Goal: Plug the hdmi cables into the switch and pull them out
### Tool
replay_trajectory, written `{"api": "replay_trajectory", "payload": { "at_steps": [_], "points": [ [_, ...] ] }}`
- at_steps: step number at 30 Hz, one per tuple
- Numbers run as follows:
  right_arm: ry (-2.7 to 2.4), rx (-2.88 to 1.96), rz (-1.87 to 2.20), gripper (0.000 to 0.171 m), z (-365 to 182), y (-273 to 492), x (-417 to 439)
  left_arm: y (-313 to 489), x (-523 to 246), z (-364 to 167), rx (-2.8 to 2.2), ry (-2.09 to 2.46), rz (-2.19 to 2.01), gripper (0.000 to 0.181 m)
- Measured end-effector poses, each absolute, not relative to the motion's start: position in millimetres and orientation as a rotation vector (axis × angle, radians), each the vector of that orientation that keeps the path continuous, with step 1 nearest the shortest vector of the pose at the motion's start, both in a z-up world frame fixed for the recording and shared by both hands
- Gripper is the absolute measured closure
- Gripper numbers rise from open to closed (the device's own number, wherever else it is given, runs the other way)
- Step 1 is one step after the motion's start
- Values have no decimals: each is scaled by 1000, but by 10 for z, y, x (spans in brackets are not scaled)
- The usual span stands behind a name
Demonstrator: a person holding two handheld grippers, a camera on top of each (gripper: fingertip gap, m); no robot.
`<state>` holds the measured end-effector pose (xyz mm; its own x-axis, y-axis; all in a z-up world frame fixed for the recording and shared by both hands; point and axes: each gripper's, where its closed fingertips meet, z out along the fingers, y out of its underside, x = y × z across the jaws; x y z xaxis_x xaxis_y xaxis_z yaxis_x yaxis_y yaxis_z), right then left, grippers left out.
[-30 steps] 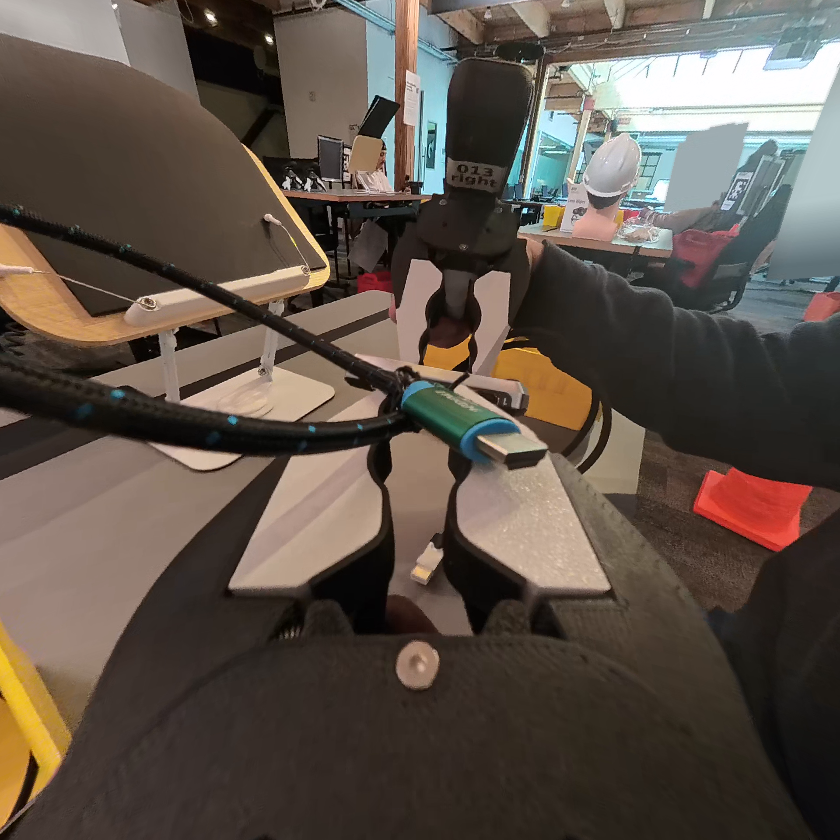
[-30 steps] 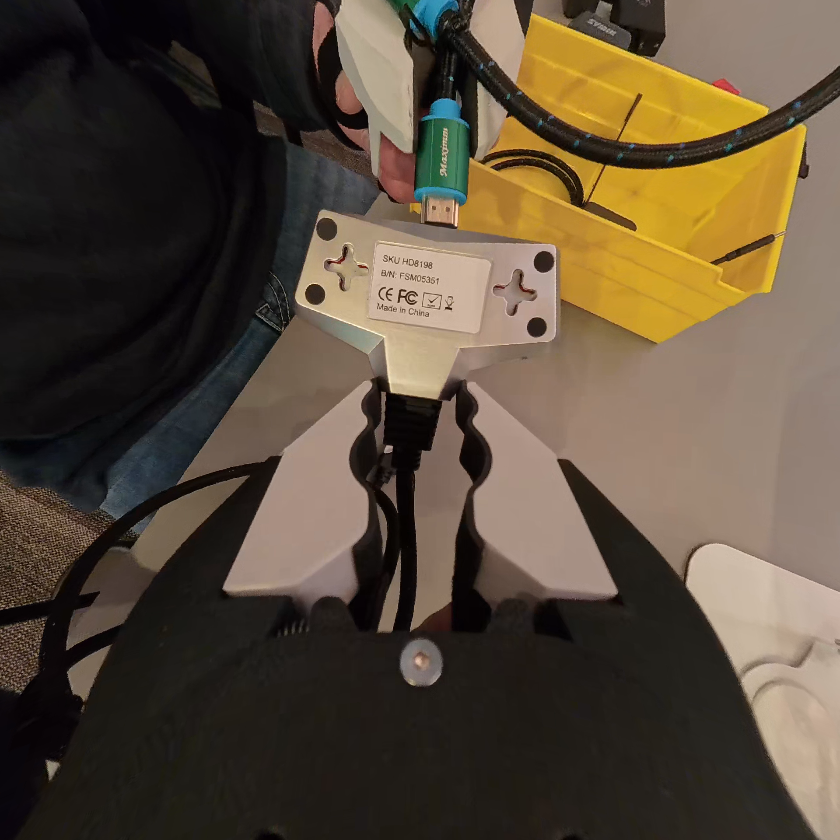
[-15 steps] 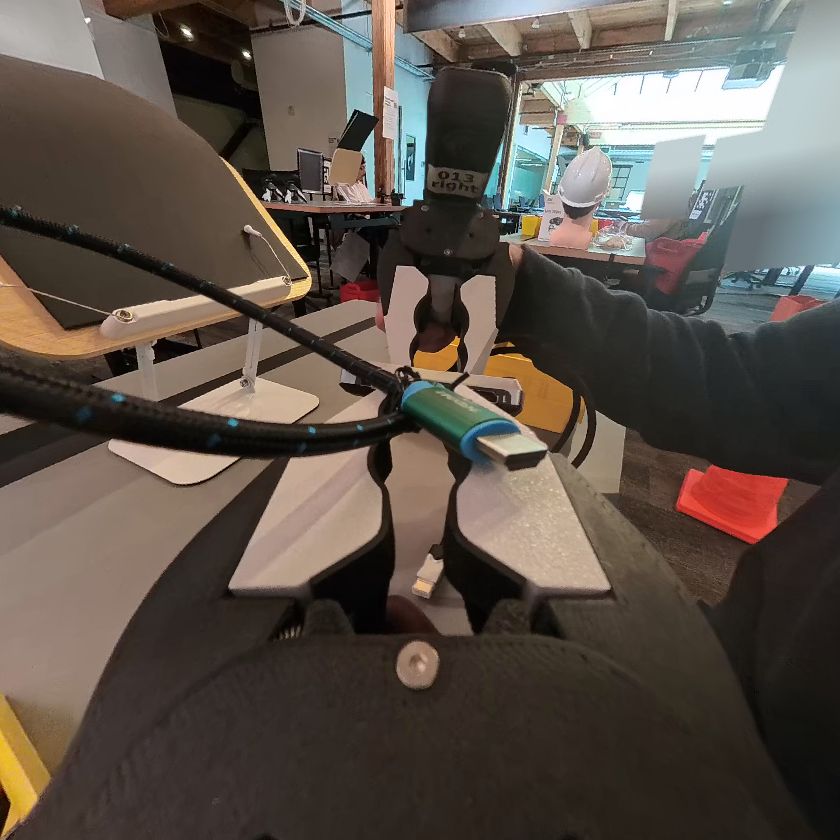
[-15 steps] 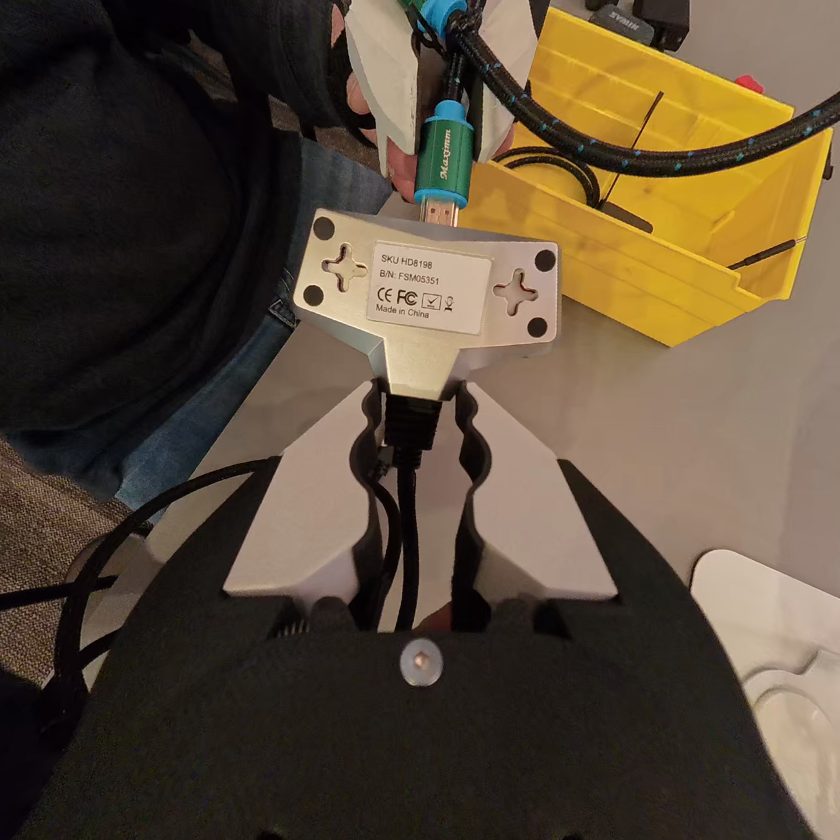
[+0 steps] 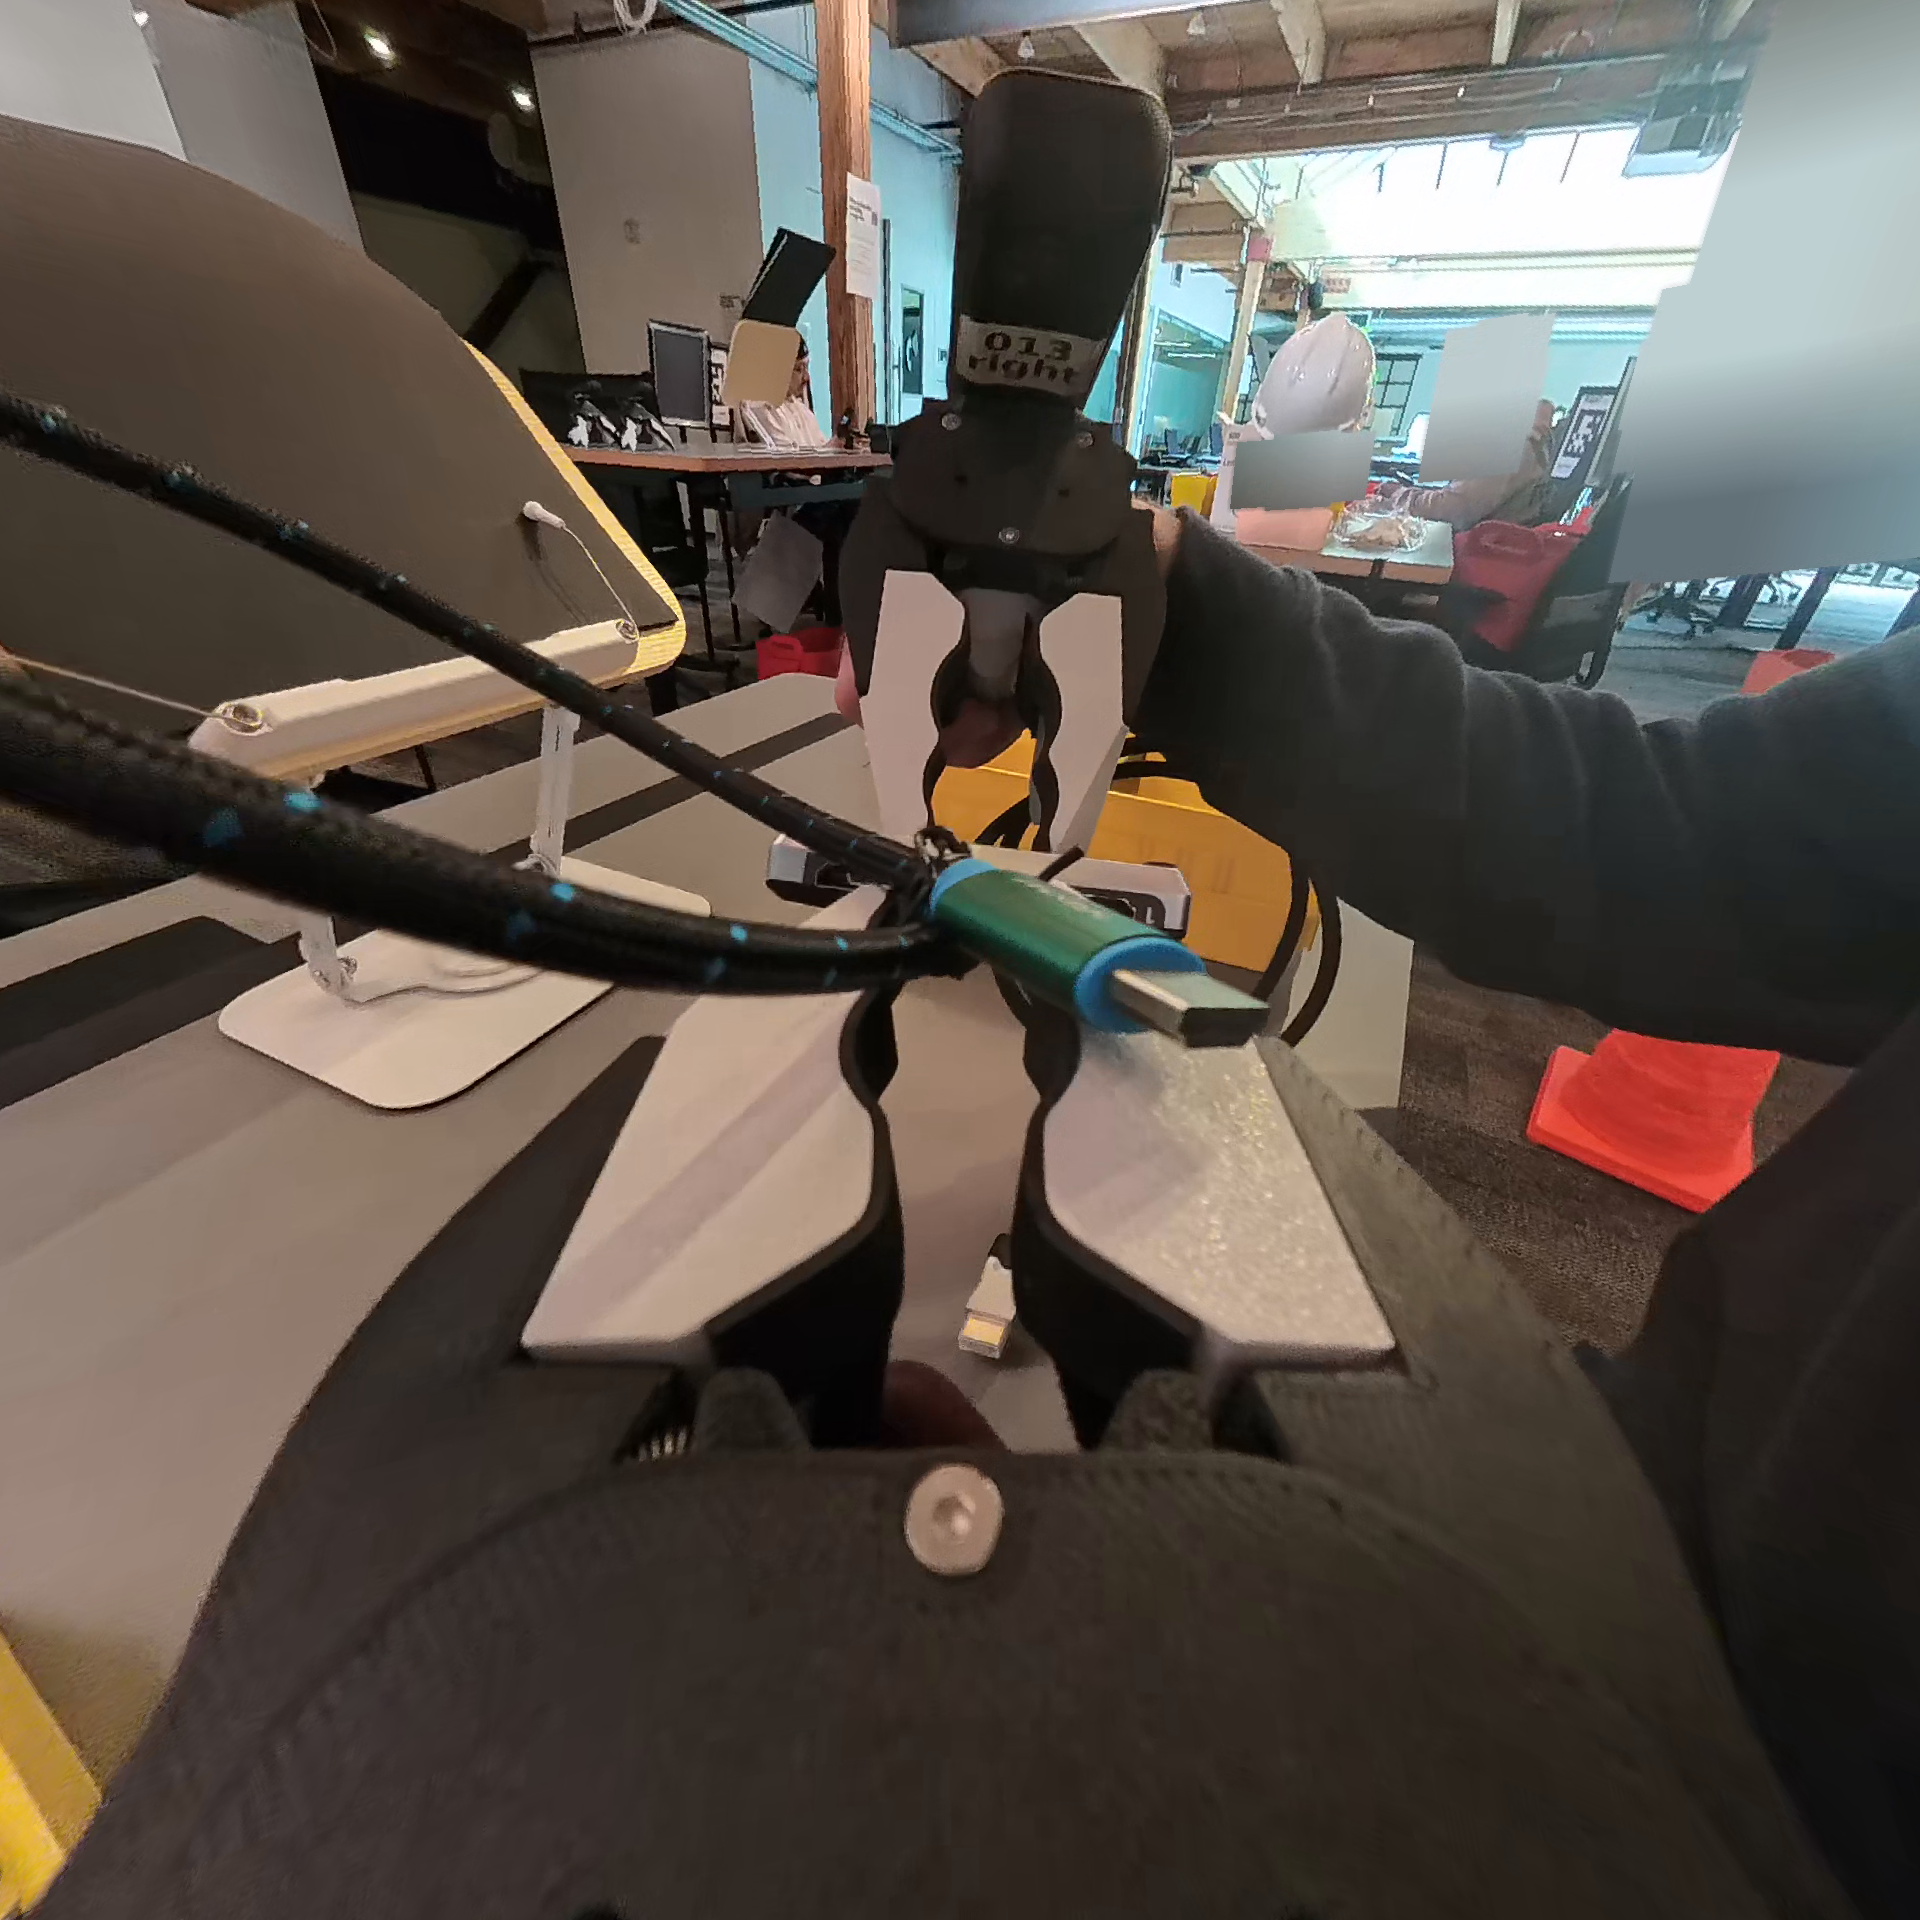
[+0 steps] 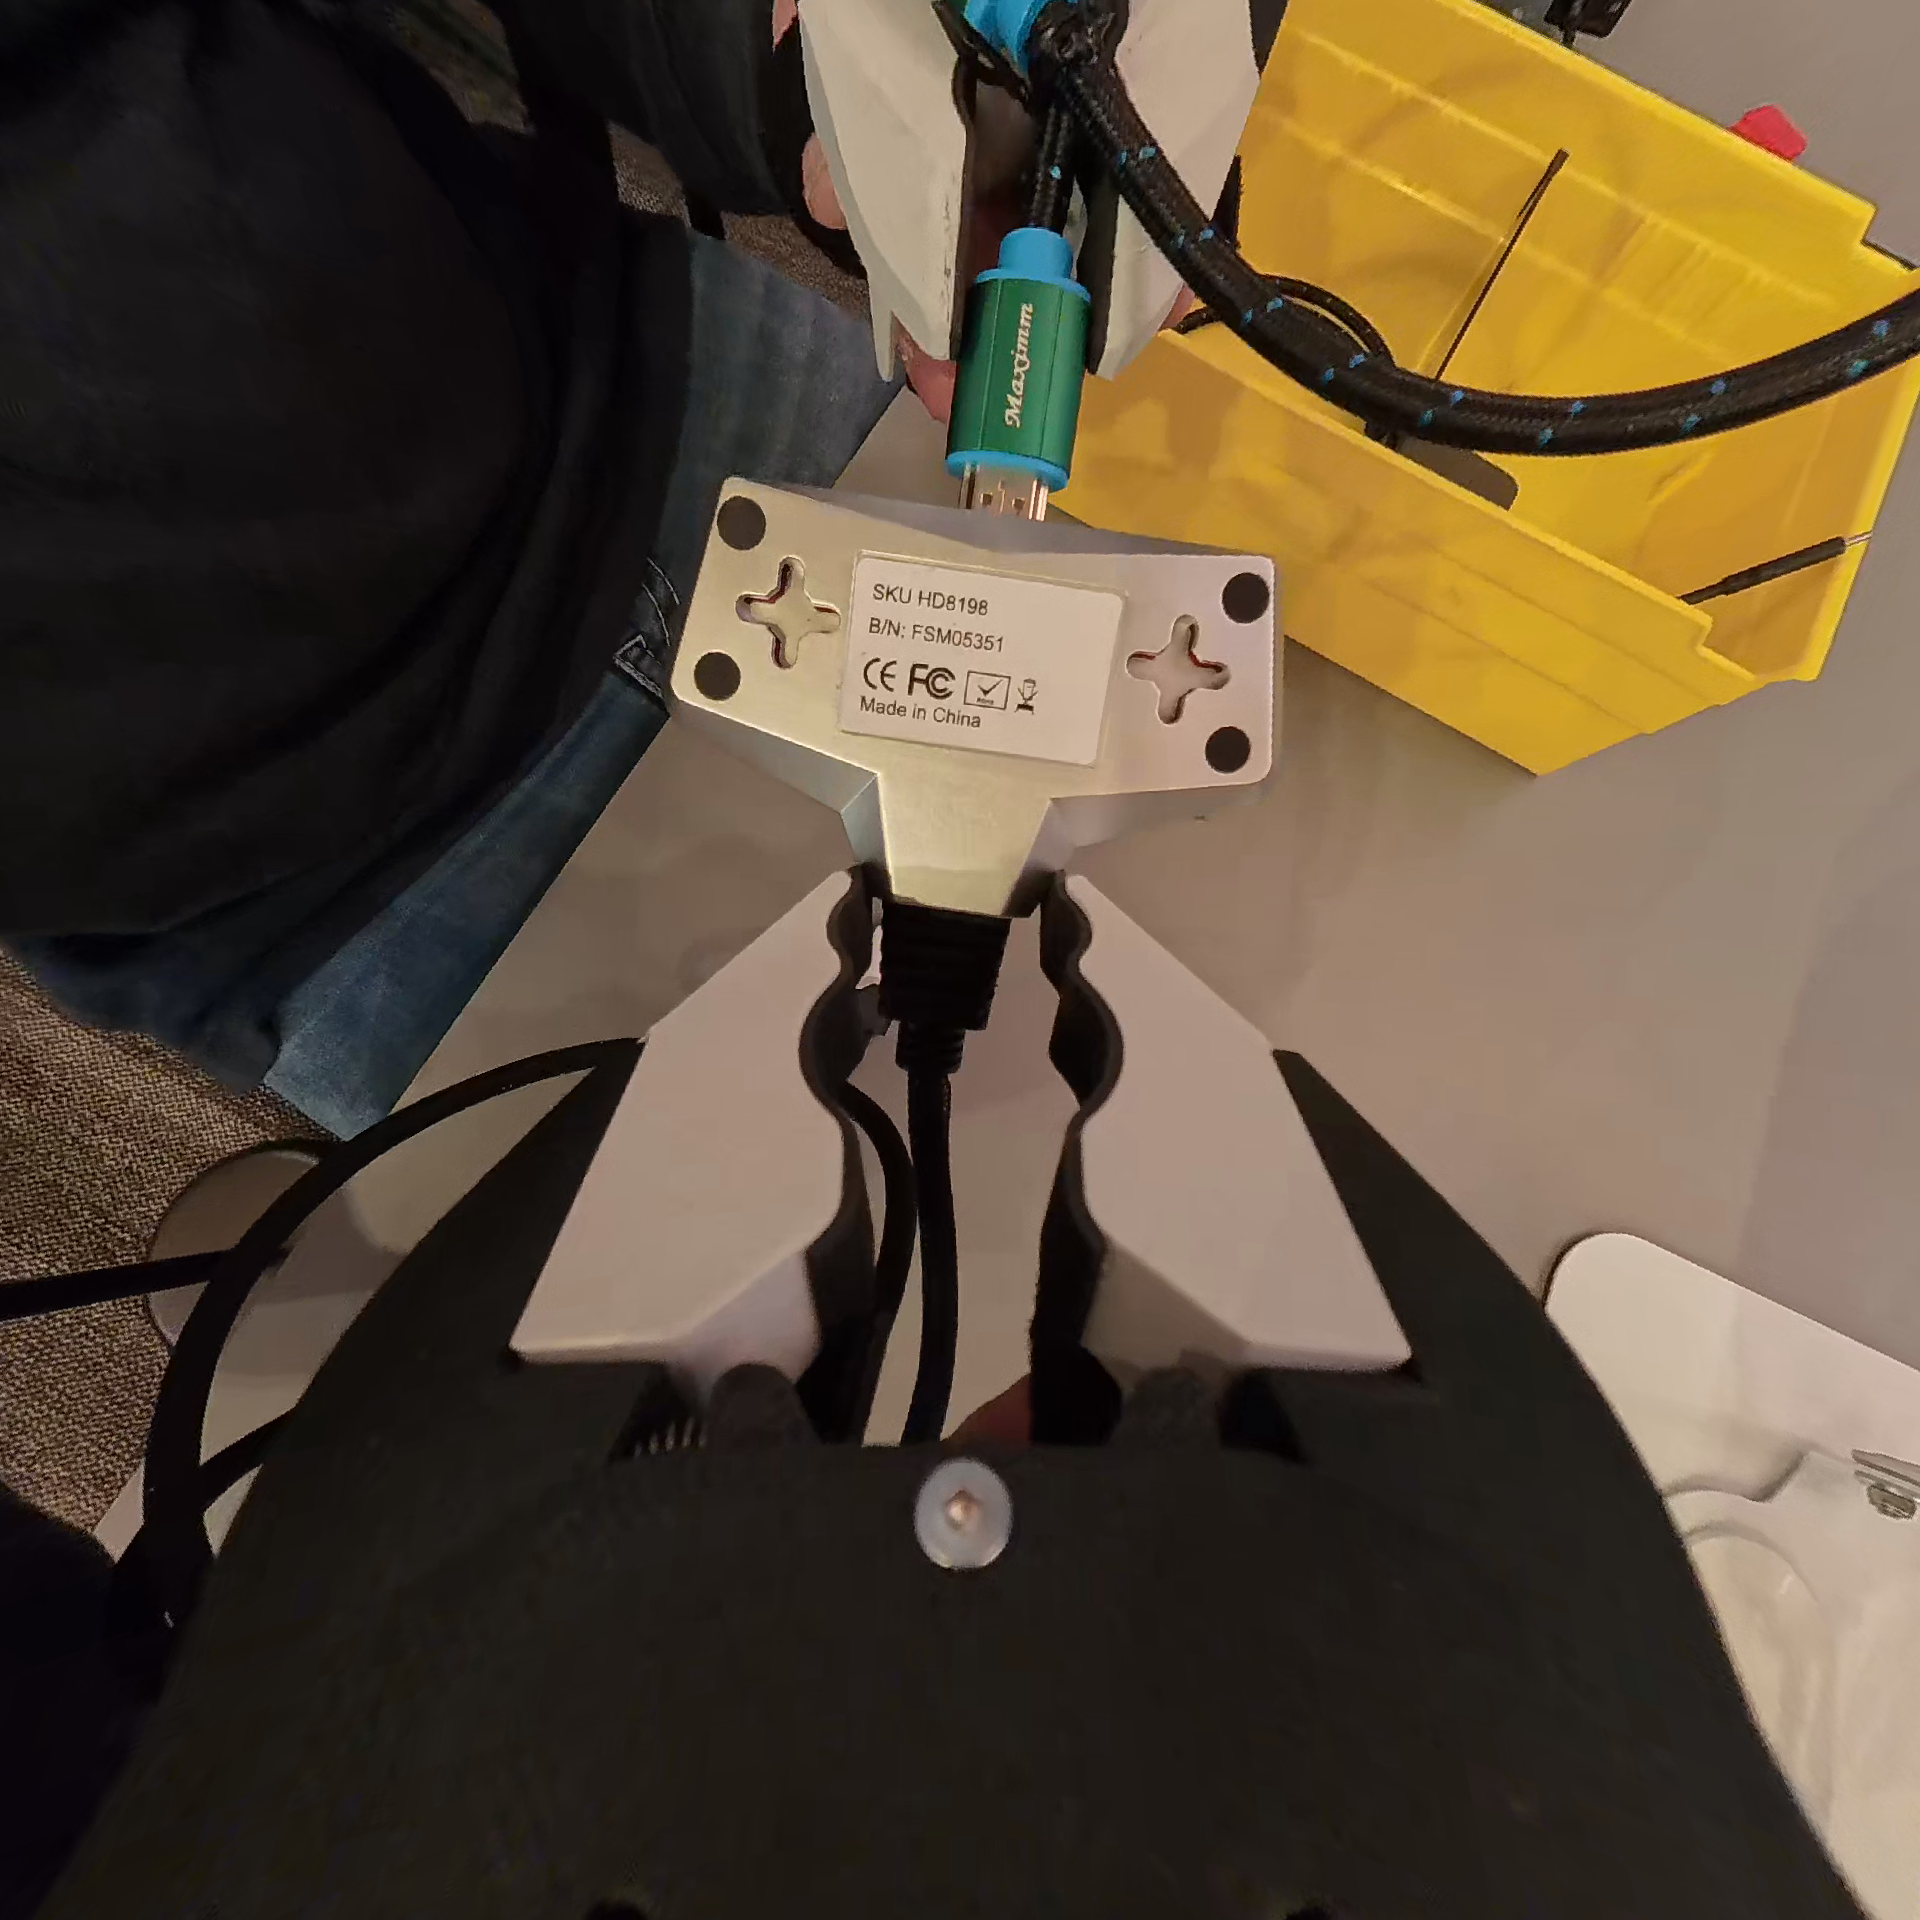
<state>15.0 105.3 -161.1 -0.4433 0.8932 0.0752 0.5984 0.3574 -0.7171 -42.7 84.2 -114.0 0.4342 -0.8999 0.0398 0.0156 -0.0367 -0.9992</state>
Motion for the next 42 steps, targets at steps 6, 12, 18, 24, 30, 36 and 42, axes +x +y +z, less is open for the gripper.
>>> {"api": "replay_trajectory", "payload": {
  "at_steps": [6, 12, 18, 24, 30, 36, 42],
  "points": [
    [-2139, -1275, 887, 141, -1572, 1048, 152, 836, -425, -1131, -1403, 834, -920, 162],
    [-2107, -1265, 924, 141, -1530, 1057, 162, 840, -423, -1134, -1407, 819, -928, 161],
    [-2108, -1266, 924, 142, -1533, 1059, 166, 838, -416, -1151, -1412, 823, -928, 161],
    [-2128, -1272, 892, 142, -1550, 1073, 152, 842, -391, -1189, -1417, 829, -882, 161],
    [-2125, -1273, 875, 142, -1565, 1076, 147, 843, -381, -1212, -1414, 822, -872, 161],
    [-2098, -1321, 862, 141, -1622, 1110, 150, 901, -393, -1241, -1434, 819, -832, 161],
    [-2040, -1350, 769, 141, -1578, 1187, 179, 959, -471, -1189, -1445, 798, -795, 155]
  ]
}}
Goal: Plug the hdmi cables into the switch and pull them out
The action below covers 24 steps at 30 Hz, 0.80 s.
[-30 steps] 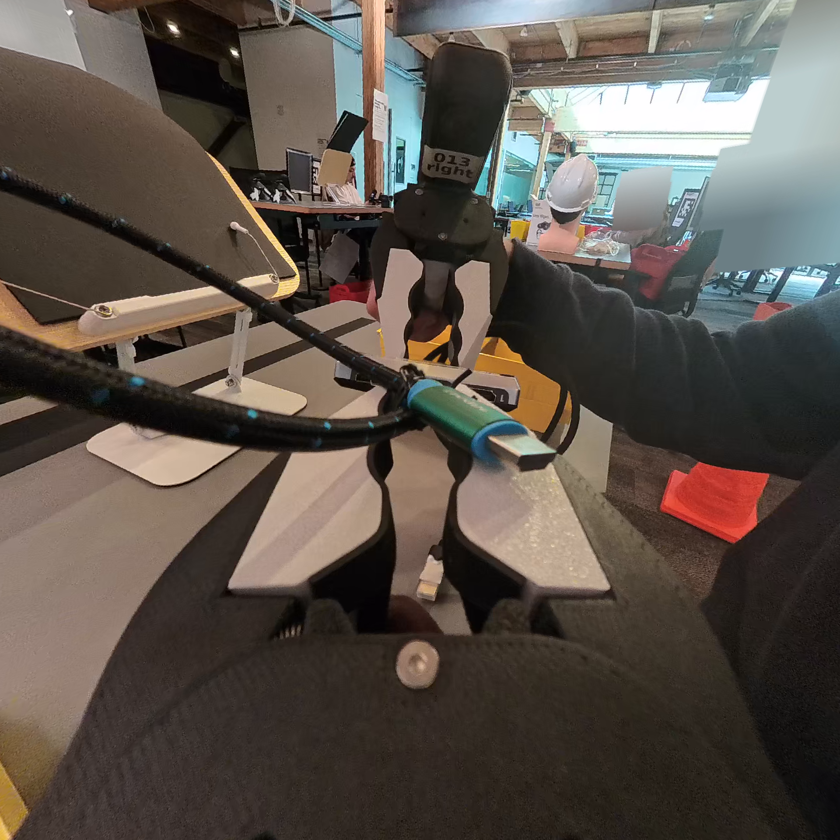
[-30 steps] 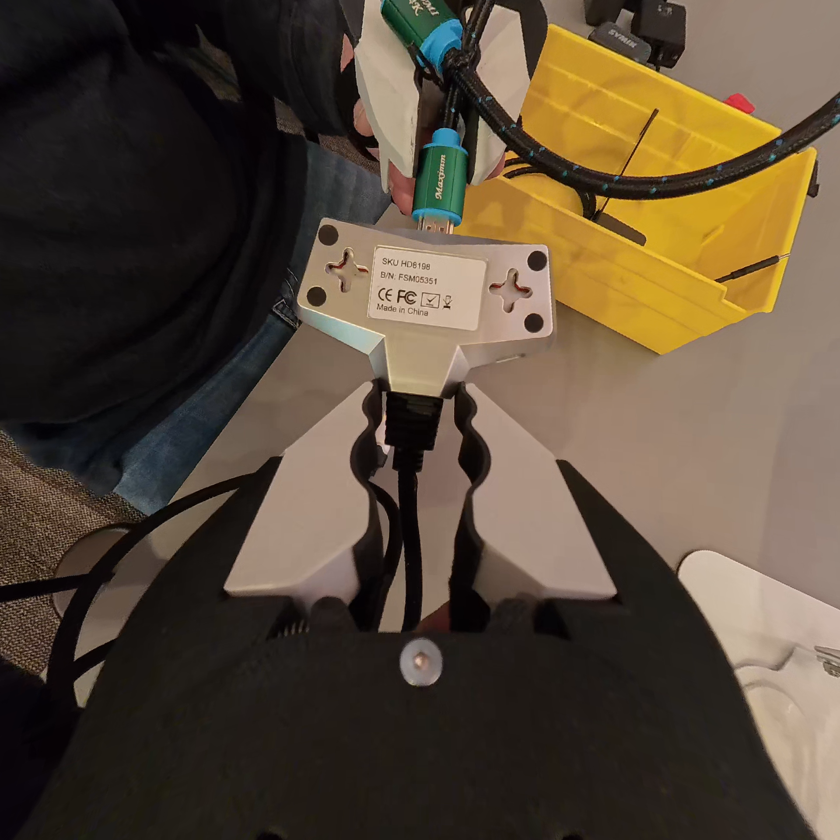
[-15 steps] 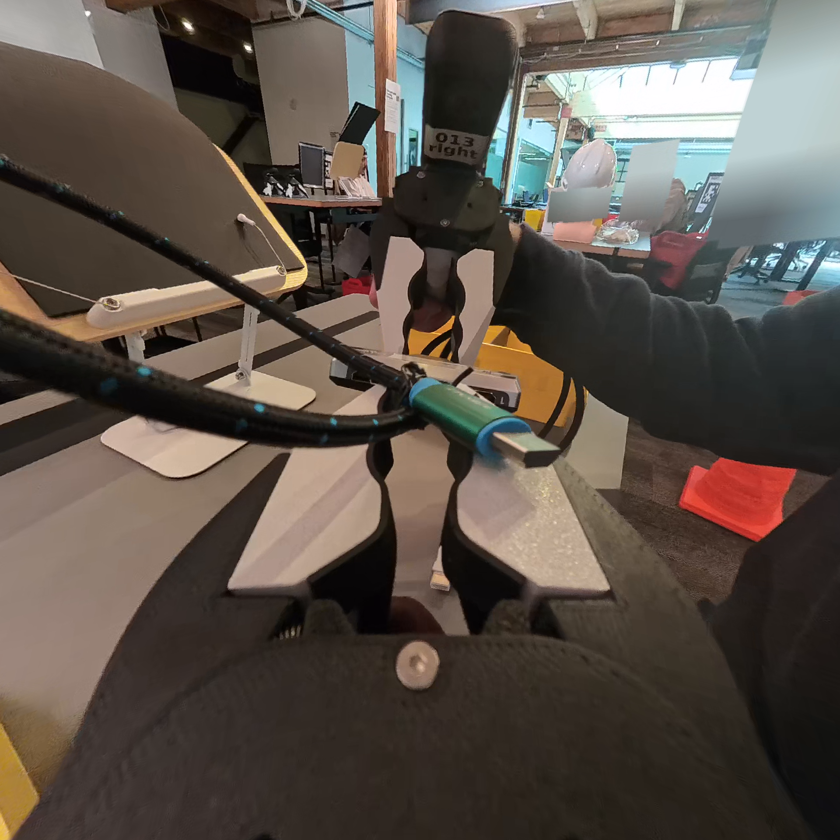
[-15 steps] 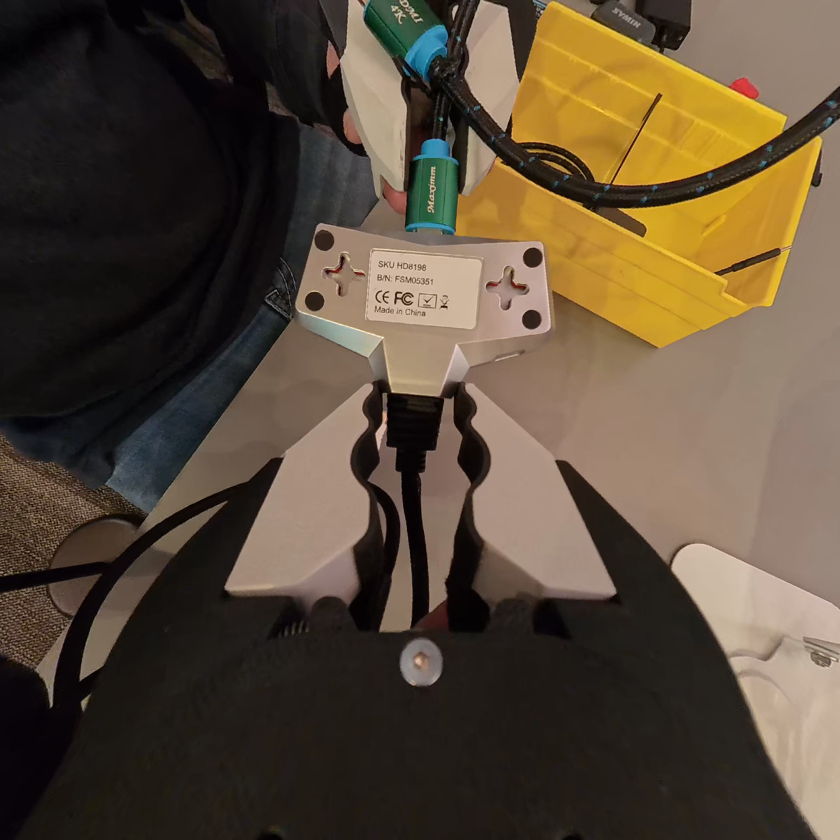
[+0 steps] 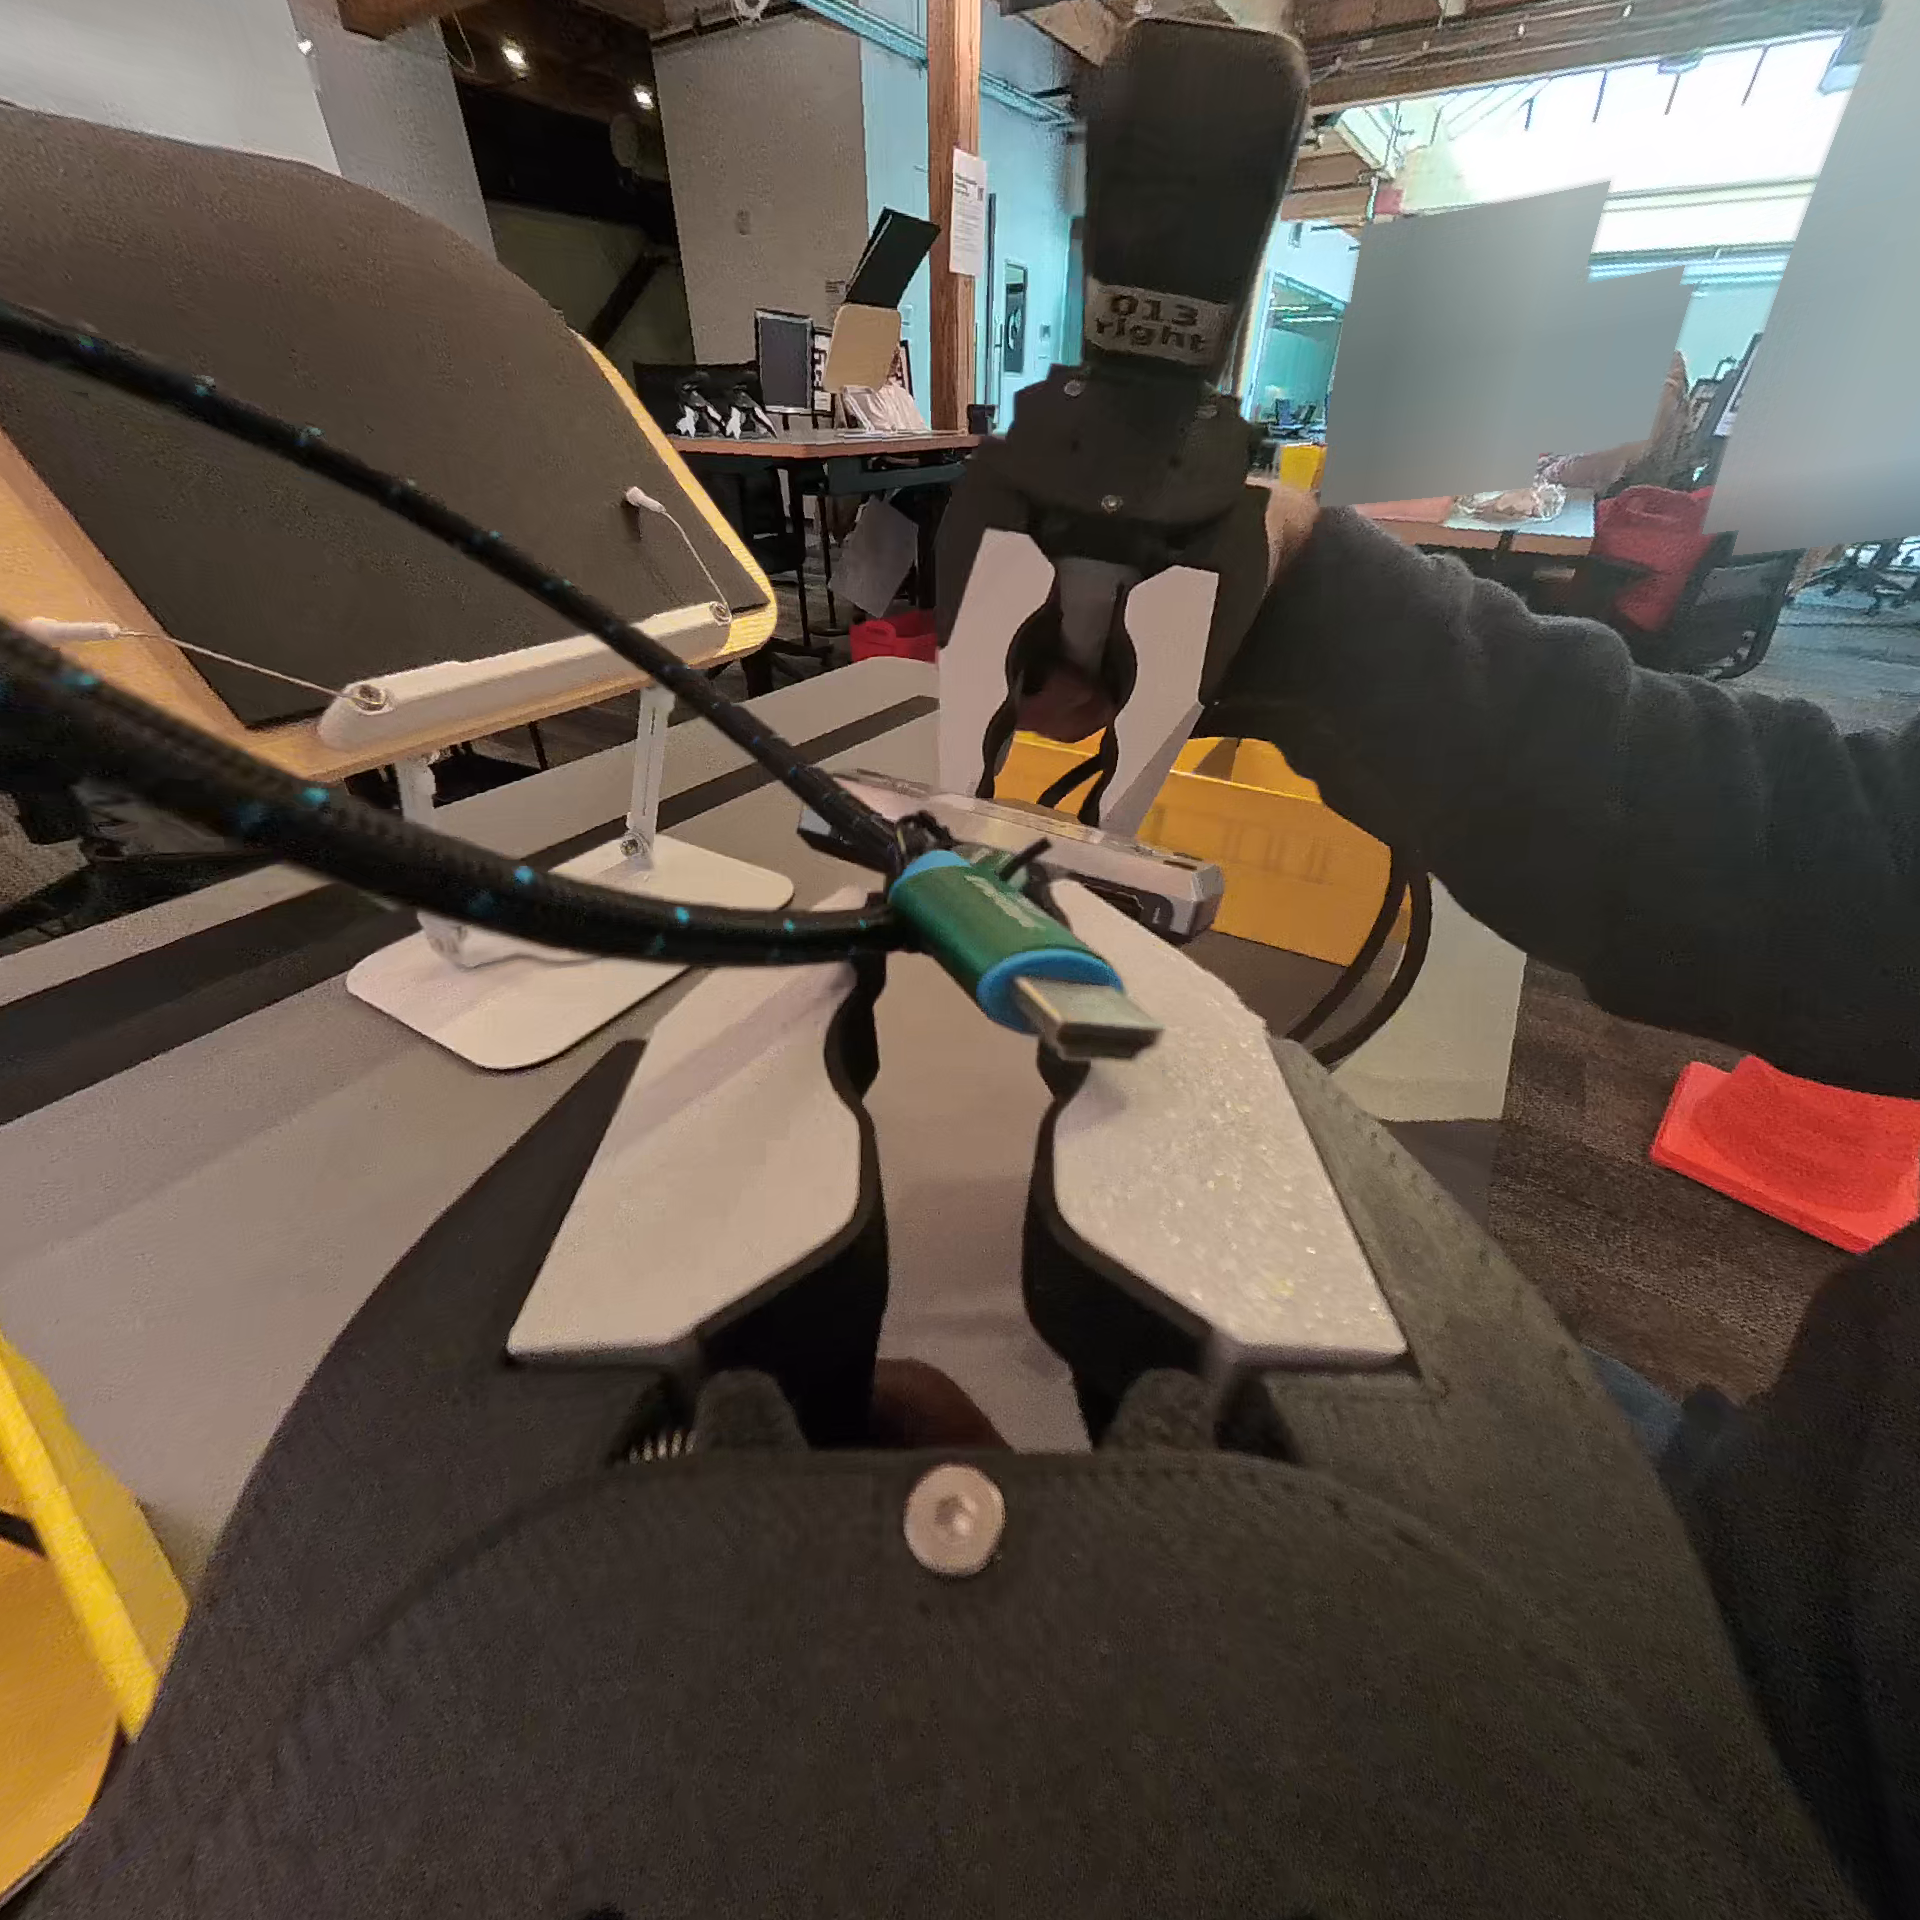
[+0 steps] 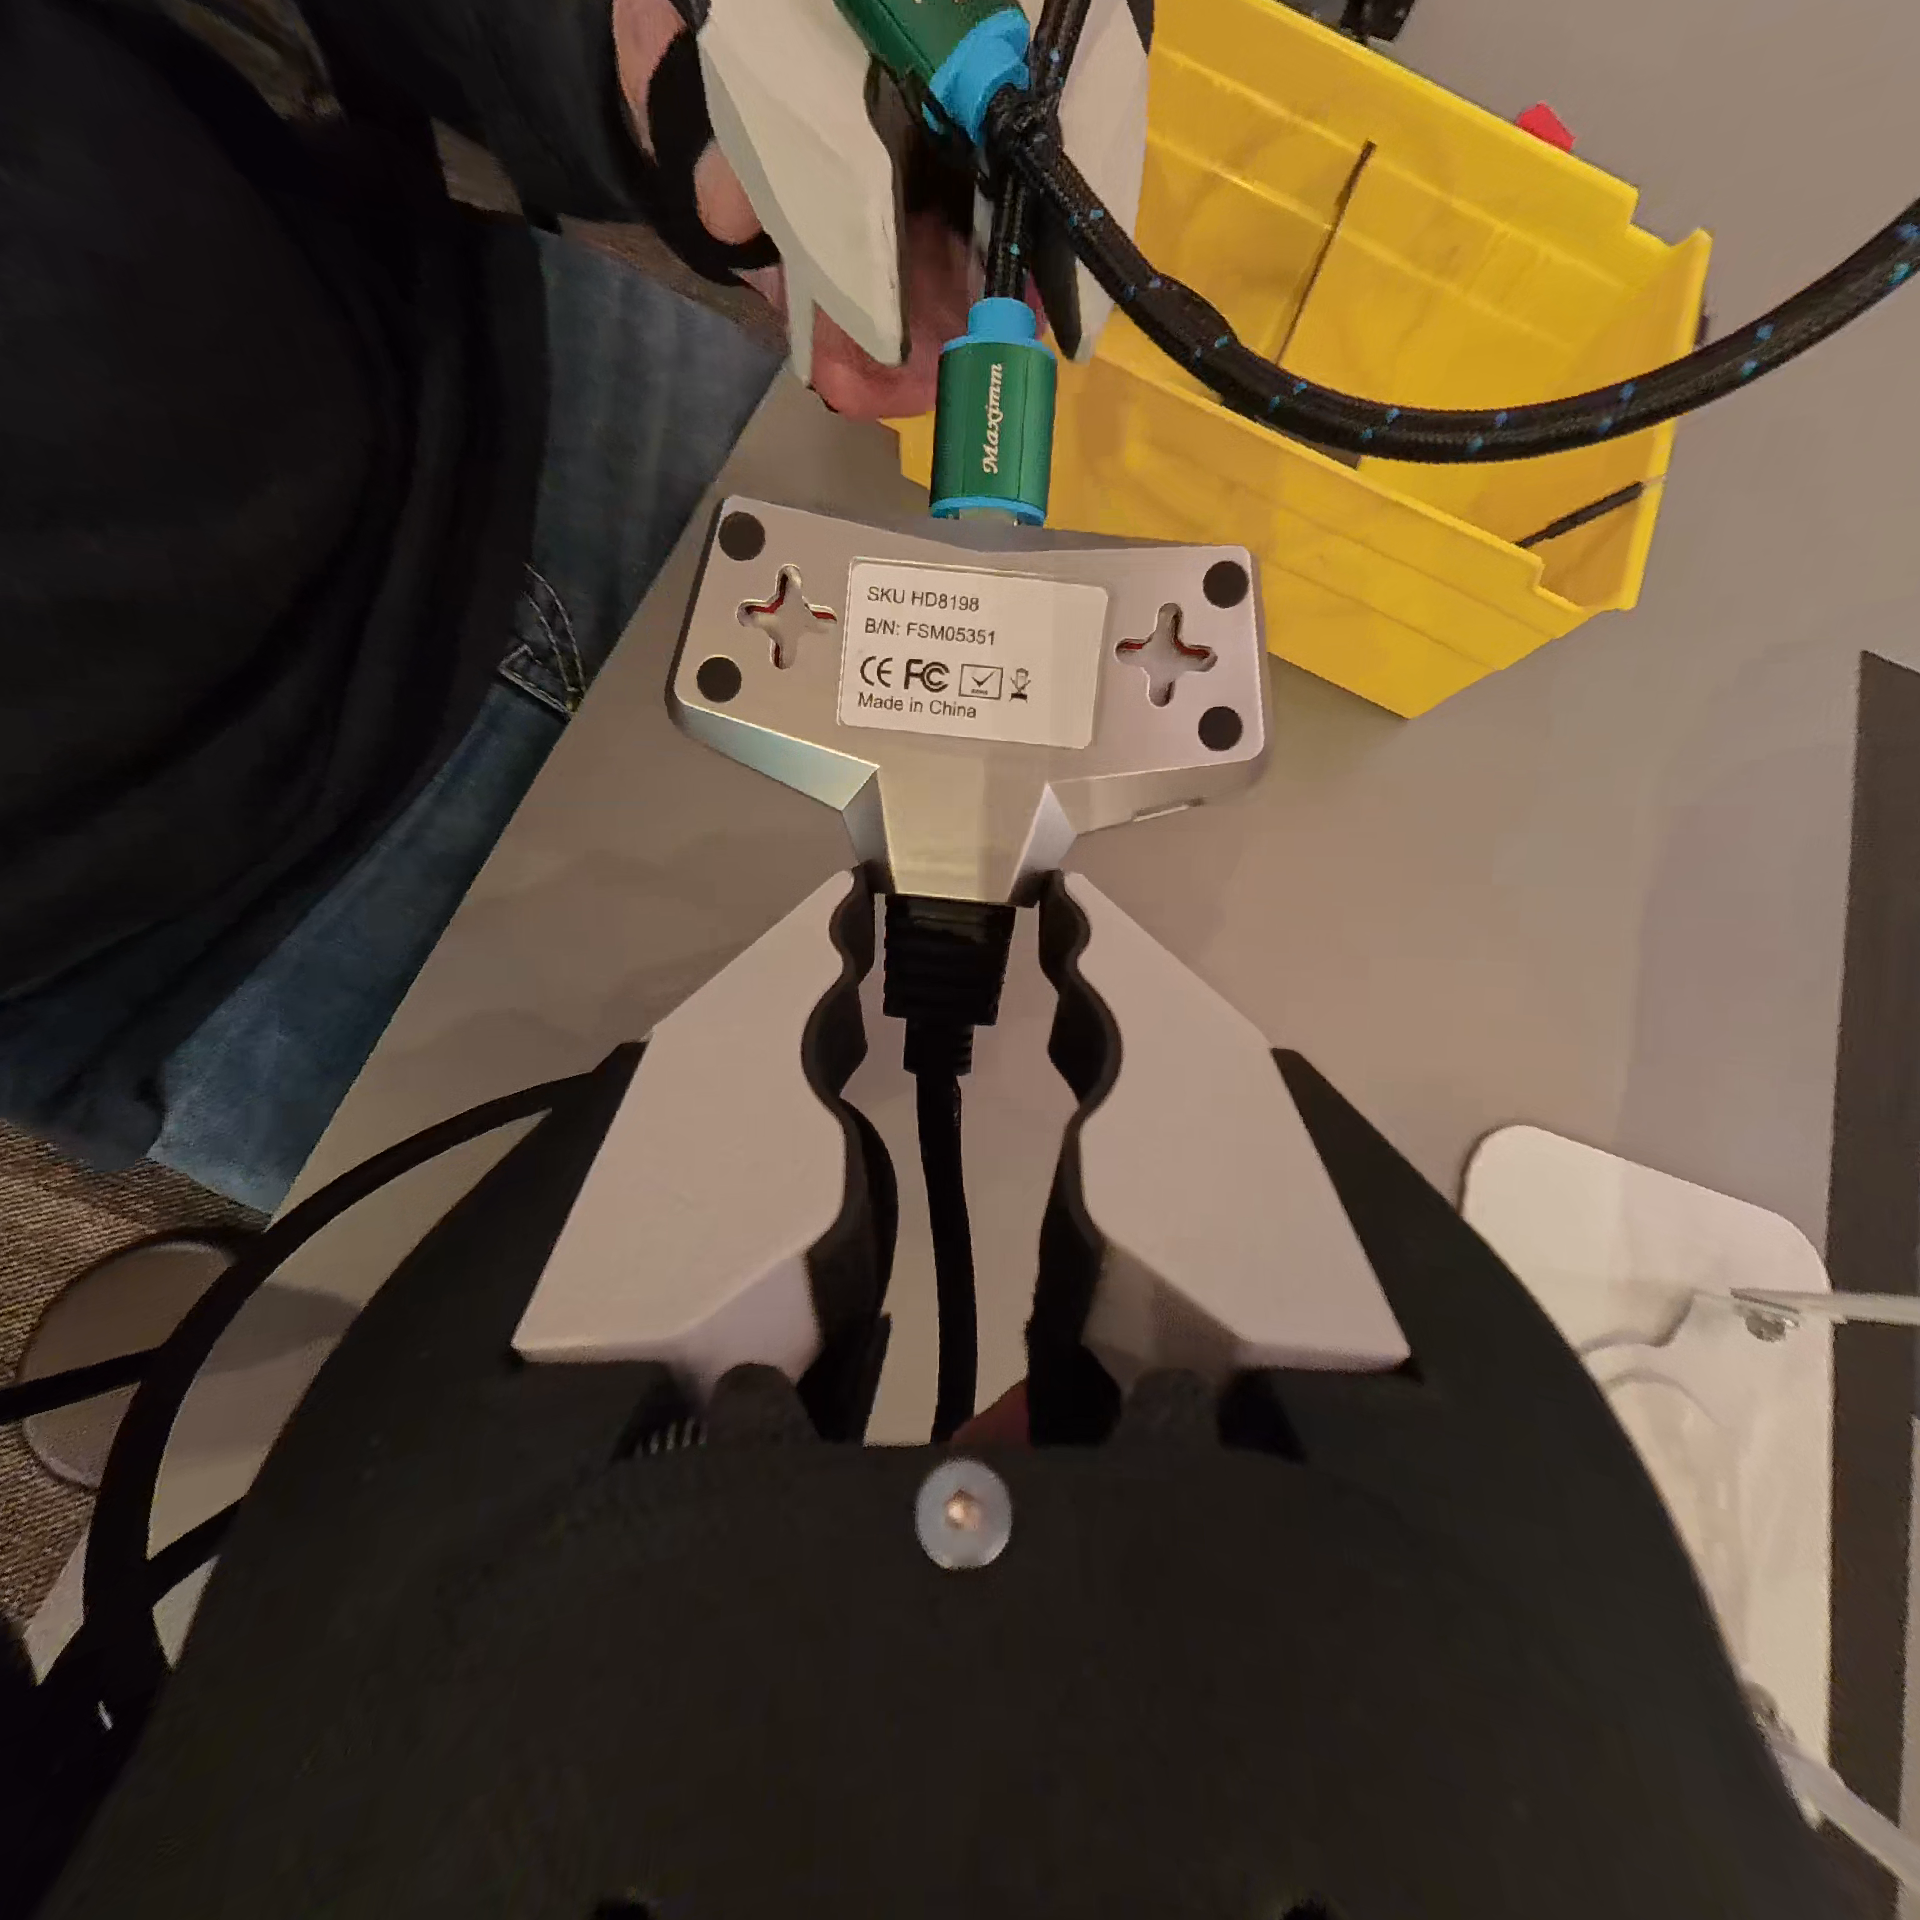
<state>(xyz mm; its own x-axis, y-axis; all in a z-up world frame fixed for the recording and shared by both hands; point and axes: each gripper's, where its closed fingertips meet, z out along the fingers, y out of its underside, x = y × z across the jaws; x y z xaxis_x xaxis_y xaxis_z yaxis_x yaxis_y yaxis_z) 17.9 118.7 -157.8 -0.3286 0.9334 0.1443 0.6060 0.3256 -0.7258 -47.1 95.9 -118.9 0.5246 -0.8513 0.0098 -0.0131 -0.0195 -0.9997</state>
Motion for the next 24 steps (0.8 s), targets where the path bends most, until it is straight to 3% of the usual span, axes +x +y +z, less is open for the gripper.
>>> {"api": "replay_trajectory", "payload": {
  "at_steps": [12, 24],
  "points": [
    [-1808, -1451, 473, 142, -1115, 1598, 523, 1006, -521, -1184, -1459, 739, -826, 148],
    [-1454, -1436, 150, 143, 331, 1973, 1286, 1010, -484, -1262, -1477, 752, -810, 151]
  ]
}}
